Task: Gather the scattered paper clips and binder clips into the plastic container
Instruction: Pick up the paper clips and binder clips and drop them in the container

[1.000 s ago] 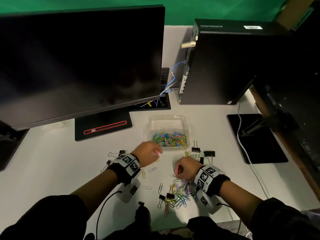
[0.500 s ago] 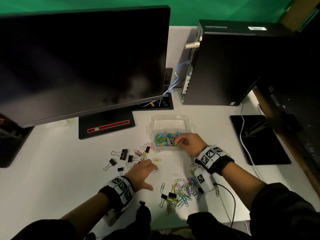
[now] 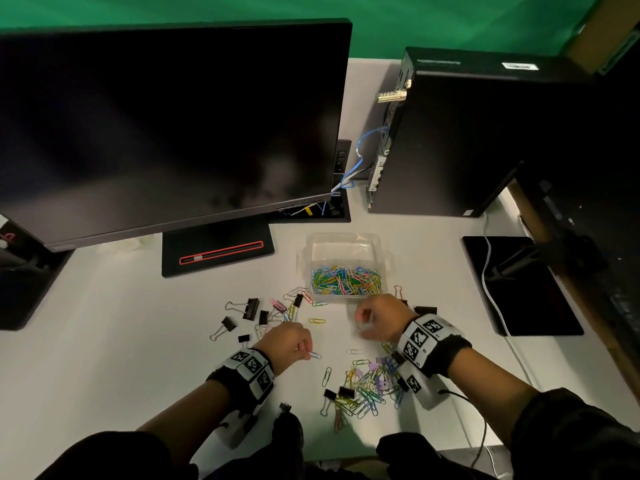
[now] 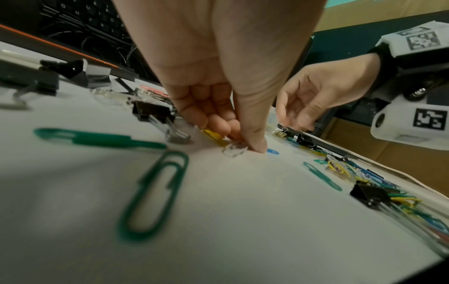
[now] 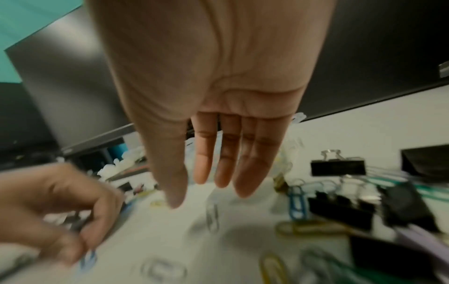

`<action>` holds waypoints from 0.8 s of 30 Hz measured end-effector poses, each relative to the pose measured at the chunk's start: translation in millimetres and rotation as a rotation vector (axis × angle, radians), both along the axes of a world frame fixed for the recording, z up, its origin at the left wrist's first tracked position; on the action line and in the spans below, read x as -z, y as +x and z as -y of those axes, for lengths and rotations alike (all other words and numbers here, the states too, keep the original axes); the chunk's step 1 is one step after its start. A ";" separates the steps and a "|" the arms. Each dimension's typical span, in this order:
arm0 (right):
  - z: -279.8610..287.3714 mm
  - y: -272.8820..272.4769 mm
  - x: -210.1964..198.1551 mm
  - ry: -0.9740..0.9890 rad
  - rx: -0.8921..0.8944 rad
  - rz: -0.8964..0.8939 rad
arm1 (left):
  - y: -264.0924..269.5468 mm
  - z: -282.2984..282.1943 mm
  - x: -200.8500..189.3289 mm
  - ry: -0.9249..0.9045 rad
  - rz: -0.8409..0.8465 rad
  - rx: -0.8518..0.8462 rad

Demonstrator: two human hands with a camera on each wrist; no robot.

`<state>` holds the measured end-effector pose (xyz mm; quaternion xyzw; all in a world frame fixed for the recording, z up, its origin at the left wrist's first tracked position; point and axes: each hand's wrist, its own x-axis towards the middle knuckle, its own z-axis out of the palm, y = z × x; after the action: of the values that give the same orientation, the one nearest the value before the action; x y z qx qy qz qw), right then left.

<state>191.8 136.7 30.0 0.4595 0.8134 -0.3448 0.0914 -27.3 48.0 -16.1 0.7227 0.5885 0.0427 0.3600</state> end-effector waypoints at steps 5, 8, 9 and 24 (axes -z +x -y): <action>20.7 13.2 12.2 -0.016 -0.204 0.126 | 2.7 -0.4 -2.6 -0.002 -0.040 0.040; 32.4 21.6 11.0 -0.027 -0.281 0.114 | 1.4 1.5 -5.6 0.009 -0.062 0.046; 37.0 24.9 11.8 -0.037 -0.316 0.126 | 0.4 2.3 -6.7 0.010 -0.064 0.045; 44.0 16.0 27.5 -0.077 -0.059 -0.123 | -4.8 14.2 -23.4 0.031 -0.179 0.055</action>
<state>207.8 92.7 2.5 0.4096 0.8167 -0.4006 0.0690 -32.1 33.8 7.3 0.7450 0.5973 -0.0229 0.2961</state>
